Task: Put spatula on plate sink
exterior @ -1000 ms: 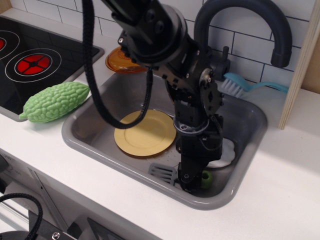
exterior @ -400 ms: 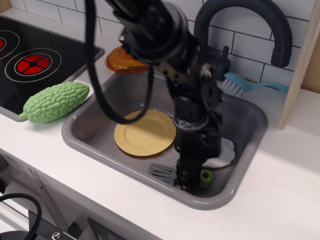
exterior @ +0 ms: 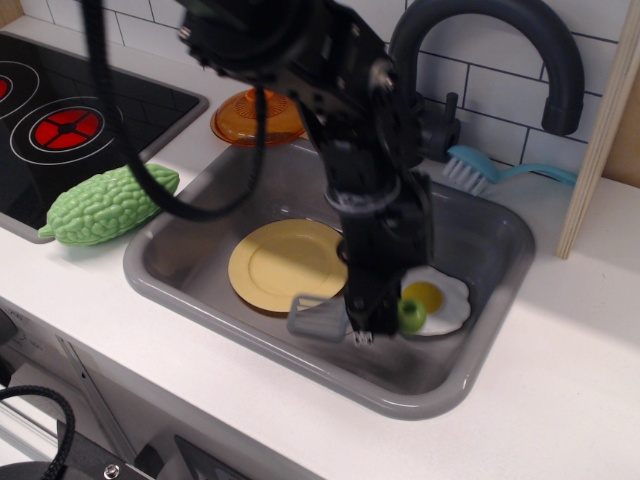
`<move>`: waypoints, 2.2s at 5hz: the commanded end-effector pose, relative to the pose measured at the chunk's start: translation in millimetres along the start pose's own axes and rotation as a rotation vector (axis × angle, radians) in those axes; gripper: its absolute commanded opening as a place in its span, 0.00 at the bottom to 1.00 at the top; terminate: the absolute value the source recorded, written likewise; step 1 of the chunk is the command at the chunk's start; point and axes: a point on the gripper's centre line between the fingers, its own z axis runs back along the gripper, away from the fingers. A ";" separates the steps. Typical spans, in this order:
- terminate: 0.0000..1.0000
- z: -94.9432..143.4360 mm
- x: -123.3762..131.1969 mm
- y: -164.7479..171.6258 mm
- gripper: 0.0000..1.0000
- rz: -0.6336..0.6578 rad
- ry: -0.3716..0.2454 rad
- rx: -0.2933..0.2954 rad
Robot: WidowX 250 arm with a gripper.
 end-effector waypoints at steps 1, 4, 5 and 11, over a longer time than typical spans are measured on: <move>0.00 28.1 -22.3 45.0 0.00 0.221 -0.061 0.171; 0.00 9.7 -51.8 73.6 0.00 0.446 -0.044 0.113; 0.00 2.4 -59.8 68.9 0.00 0.475 -0.050 0.104; 0.00 8.4 -53.1 74.9 1.00 0.582 -0.023 0.103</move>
